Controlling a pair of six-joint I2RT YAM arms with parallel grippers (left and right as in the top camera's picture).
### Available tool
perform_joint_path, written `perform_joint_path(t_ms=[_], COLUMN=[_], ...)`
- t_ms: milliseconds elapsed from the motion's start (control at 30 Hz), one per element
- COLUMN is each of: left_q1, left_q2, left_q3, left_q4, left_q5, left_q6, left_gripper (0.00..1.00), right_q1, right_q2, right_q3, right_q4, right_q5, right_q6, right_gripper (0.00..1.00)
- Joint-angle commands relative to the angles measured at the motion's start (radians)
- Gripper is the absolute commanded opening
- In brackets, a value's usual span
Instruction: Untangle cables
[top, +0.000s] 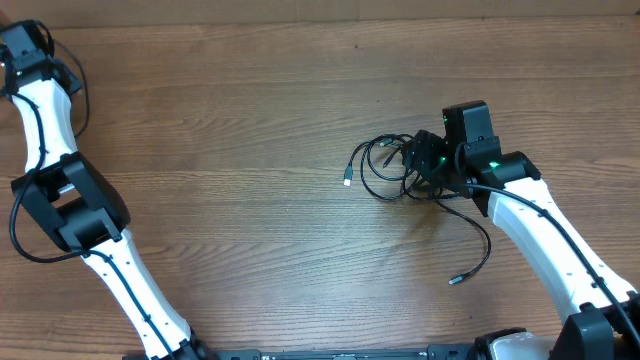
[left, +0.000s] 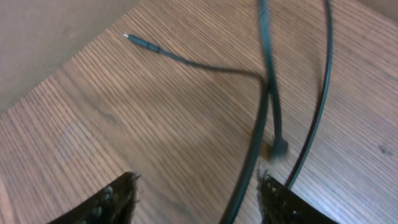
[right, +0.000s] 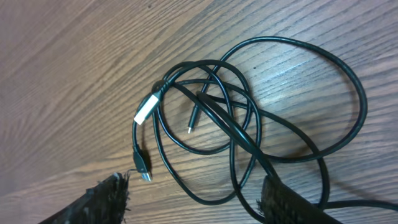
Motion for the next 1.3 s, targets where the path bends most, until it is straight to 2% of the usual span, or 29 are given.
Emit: perform_joint_path(t_ms=[0,33,200,267,300,333,433,467,500,633,800,933,1000,1100,1200,1267], left_q1=[-0.033,-0.036,-0.041,-0.047,-0.053,-0.074,-0.121,-0.159,-0.188,-0.356,-0.580,-0.746,-0.819,-0.929,-1.025,-1.073], left_q2=[-0.093,-0.105,-0.165,-0.194,-0.210,-0.237,-0.266,-0.278,-0.285,-0.290,-0.290,-0.287,-0.286,-0.285,-0.284,-0.284], left_q3=[0.127,0.158,0.274,0.281,0.281,0.281,0.281,0.281,0.281,0.281,0.281,0.281,0.281,0.280,0.279,0.273], left_q4=[-0.059,-0.090,-0.237,-0.288,-0.312,-0.344,-0.360,-0.366,-0.374,-0.426,-0.482,-0.539,-0.591,-0.626,-0.620,-0.628], left_q5=[-0.033,-0.044,-0.146,-0.063,0.018,0.174,0.344,0.411,0.440,0.433,0.426,0.498,0.526,0.613,0.639,0.695], left_q6=[-0.033,-0.035,-0.113,-0.112,-0.112,-0.111,-0.112,-0.112,-0.112,-0.113,-0.113,-0.132,-0.219,-0.403,-0.411,-0.458], left_gripper=[0.96,1.00,0.99,0.99,1.00,1.00,1.00,1.00,1.00,1.00,1.00,0.99,1.00,0.93,0.87,0.83], right_q1=[-0.006,-0.006,-0.007,-0.014,-0.019,-0.043,-0.088,-0.122,-0.141,-0.241,-0.333,-0.389,-0.426,-0.510,-0.580,-0.602], right_q2=[0.008,0.008,0.006,0.001,-0.003,-0.016,-0.037,-0.054,-0.065,-0.123,-0.173,-0.187,-0.189,-0.189,-0.189,-0.189], right_q3=[0.011,0.011,0.015,0.028,0.036,0.057,0.089,0.108,0.119,0.147,0.147,0.148,0.149,0.149,0.149,0.149], right_q4=[0.010,0.010,0.006,-0.015,-0.029,-0.069,-0.130,-0.169,-0.195,-0.260,-0.346,-0.373,-0.377,-0.392,-0.407,-0.414], right_q5=[0.006,0.008,0.028,0.030,0.040,0.067,0.100,0.099,0.099,0.092,0.063,0.069,0.069,0.069,0.069,0.069], right_q6=[-0.003,-0.003,-0.035,-0.056,-0.056,-0.056,-0.056,-0.055,-0.055,-0.051,-0.117,-0.131,-0.129,-0.114,-0.049,-0.048], right_gripper=[0.70,0.70,0.72,0.78,0.80,0.84,0.88,0.94,0.96,1.00,1.00,1.00,1.00,1.00,1.00,1.00])
